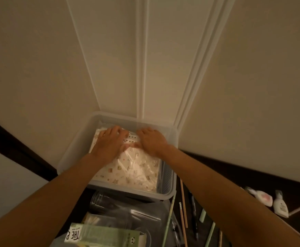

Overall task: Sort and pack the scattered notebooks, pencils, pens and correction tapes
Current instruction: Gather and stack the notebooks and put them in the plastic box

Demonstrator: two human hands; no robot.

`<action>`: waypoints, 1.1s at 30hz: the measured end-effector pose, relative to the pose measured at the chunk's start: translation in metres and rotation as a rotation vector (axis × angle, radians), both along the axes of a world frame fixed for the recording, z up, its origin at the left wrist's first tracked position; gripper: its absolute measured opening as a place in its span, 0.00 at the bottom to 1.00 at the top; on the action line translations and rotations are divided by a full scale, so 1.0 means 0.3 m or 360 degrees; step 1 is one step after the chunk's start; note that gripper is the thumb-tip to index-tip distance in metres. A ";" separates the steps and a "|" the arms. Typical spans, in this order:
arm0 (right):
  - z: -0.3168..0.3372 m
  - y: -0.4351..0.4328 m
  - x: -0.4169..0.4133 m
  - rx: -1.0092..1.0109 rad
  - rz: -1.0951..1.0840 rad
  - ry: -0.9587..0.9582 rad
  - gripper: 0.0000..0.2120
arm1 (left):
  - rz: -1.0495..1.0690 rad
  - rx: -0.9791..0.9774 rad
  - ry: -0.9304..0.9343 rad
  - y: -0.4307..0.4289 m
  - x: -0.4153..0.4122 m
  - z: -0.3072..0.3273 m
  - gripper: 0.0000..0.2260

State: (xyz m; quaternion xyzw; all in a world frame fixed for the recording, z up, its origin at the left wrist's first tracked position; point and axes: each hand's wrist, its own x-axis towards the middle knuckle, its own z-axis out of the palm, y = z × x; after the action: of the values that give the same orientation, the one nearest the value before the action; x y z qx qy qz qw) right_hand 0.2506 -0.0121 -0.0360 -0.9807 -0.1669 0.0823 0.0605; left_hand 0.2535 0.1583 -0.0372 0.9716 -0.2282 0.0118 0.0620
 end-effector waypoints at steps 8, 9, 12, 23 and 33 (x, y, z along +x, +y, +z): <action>0.071 -0.043 -0.086 0.0426 -0.0132 -0.0027 0.25 | 0.0238 -0.0277 0.0334 -0.036 -0.061 0.117 0.18; 0.082 -0.054 -0.104 0.0470 -0.0170 -0.0008 0.25 | 0.0273 -0.0316 0.0316 -0.046 -0.079 0.131 0.18; 0.124 -0.093 -0.182 0.0748 -0.0338 -0.0014 0.23 | 0.0295 -0.0441 0.0264 -0.078 -0.151 0.180 0.16; 0.181 -0.178 -0.640 0.1522 -0.1376 -0.0332 0.11 | -0.0284 -0.0528 0.0006 -0.197 -0.587 0.267 0.09; -0.075 -0.036 -0.857 0.1360 -0.1446 0.0806 0.12 | -0.0081 0.0693 0.0396 -0.015 -0.733 -0.029 0.30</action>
State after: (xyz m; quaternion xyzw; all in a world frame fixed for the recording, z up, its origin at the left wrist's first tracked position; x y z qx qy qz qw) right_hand -0.0065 -0.0229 -0.0586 -0.7938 0.2637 0.2028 0.5092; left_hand 0.0336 0.1538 -0.0458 0.9499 -0.2405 -0.1589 -0.1209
